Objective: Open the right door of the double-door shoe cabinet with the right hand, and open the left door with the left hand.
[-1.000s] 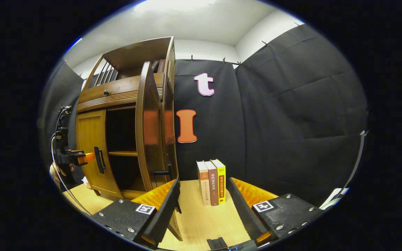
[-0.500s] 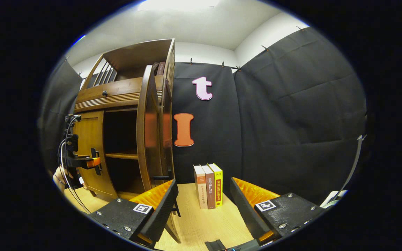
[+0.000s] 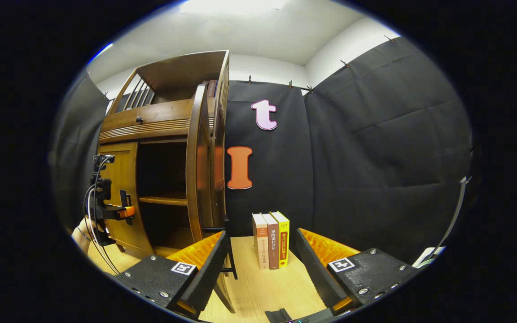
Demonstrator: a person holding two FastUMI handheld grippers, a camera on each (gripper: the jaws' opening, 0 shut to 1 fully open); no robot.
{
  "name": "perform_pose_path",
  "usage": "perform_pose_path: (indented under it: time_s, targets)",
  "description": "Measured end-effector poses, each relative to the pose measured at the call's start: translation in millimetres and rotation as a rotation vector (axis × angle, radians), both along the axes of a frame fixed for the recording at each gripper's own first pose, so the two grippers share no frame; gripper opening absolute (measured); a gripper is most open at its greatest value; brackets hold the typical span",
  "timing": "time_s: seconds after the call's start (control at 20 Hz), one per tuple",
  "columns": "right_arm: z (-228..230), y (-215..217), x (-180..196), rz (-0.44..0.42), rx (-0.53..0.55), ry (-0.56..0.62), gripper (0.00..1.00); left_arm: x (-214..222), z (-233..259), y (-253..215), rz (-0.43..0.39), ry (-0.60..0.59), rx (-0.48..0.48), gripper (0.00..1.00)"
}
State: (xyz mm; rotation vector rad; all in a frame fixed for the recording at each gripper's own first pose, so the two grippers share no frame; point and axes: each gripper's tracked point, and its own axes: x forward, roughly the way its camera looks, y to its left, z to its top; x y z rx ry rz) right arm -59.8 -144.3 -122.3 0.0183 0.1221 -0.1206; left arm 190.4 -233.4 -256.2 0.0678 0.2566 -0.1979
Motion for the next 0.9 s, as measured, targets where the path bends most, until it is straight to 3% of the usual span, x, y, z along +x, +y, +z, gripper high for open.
perform_pose_path:
  time_s: [0.45,0.65,0.7,0.75,0.85,0.9]
  targets:
    - [6,20,-4,0.017,-0.013,-0.014,0.89,-38,10,11,-0.062,0.029,-0.019,0.30]
    - [13,36,-8,0.040,-0.010,-0.029,0.92,-60,18,19,-0.111,0.015,-0.041,0.32]
    - [14,39,-8,0.043,-0.014,-0.030,0.97,-65,19,20,-0.115,0.017,-0.056,0.32]
    - [14,42,-9,0.041,-0.020,-0.028,0.92,-74,20,27,-0.118,0.019,-0.057,0.32]
    - [16,46,-11,0.044,-0.022,-0.028,0.98,-87,24,38,-0.122,0.014,-0.039,0.31]
    - [16,51,-11,0.049,-0.019,-0.028,0.92,-92,25,42,-0.123,0.012,-0.033,0.31]
